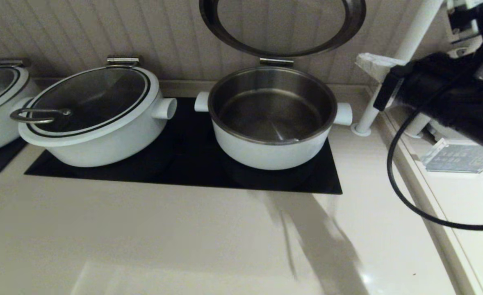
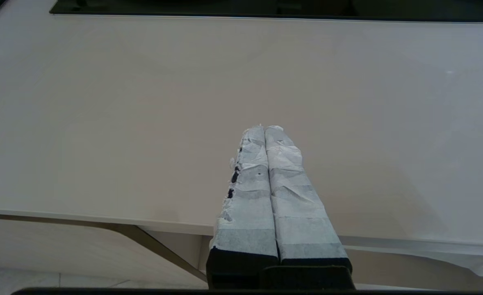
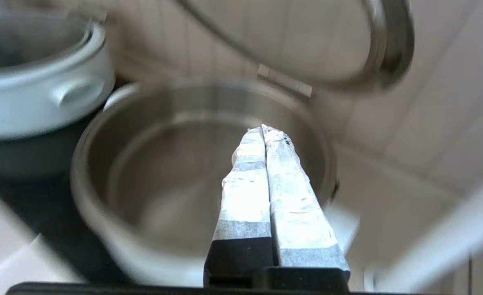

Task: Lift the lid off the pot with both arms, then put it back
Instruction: Close the pot lid

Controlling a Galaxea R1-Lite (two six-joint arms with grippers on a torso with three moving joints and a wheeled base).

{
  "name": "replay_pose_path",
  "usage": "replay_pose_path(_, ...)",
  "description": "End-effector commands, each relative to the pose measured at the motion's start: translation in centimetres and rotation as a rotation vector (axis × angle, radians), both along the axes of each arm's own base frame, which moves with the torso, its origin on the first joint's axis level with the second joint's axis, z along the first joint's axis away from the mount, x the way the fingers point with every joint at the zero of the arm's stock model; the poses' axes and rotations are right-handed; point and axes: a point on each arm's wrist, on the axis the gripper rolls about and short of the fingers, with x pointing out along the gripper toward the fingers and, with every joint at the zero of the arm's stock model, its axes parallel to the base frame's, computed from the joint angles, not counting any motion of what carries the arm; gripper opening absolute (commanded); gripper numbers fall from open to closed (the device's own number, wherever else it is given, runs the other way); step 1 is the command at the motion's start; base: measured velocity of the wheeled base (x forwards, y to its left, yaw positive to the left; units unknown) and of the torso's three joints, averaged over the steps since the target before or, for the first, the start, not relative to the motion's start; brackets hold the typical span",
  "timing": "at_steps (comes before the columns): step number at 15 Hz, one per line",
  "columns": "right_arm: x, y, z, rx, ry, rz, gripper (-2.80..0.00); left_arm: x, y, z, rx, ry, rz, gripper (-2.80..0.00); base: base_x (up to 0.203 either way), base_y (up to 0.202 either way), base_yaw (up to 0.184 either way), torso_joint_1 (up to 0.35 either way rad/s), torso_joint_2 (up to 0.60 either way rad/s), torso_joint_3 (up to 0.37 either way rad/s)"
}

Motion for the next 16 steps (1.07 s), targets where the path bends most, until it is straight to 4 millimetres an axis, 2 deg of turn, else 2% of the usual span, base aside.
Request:
replay_pose_path(1,-3.2,-1.4,0.3,-0.005,0.008,-0.002,-2.8,0.0,0.0,0.0,-0.001,-0.002,0.0,-2.8,0.0,0.0,0.0,0.0,0.0,0.0)
replay_pose_path(3,-5.4,-2.7,0.0,-0.027,0.062,-0.017,-2.8,0.0,0.0,0.0,0.0,-0.002,0.0,-2.8,0.0,0.0,0.0,0.0,0.0,0.0)
replay_pose_path(5,-6.2,-4.5,-0.1,-0.051,0.132,-0.088,-2.8,0.0,0.0,0.0,0.0,-0.002,0.0,-2.8,0.0,0.0,0.0,0.0,0.0,0.0)
replay_pose_path(7,-6.2,-5.8,1.7,-0.05,0.142,-0.15,-2.8,0.0,0.0,0.0,-0.002,-0.002,0.0,-2.8,0.0,0.0,0.0,0.0,0.0,0.0)
replay_pose_path(9,-5.6,-6.2,4.5,-0.039,0.109,-0.171,-2.8,0.0,0.0,0.0,-0.002,-0.002,0.0,-2.8,0.0,0.0,0.0,0.0,0.0,0.0)
replay_pose_path(12,-2.8,-5.7,8.9,-0.022,0.014,-0.134,-2.8,0.0,0.0,0.0,-0.001,-0.002,0.0,-2.8,0.0,0.0,0.0,0.0,0.0,0.0)
replay_pose_path(14,0.2,-5.0,10.6,-0.026,-0.031,-0.079,-2.8,0.0,0.0,0.0,0.0,-0.002,0.0,-2.8,0.0,0.0,0.0,0.0,0.0,0.0)
replay_pose_path(16,3.4,-4.2,11.2,-0.027,-0.087,-0.039,-2.8,0.0,0.0,0.0,0.0,-0.002,0.0,-2.8,0.0,0.0,0.0,0.0,0.0,0.0)
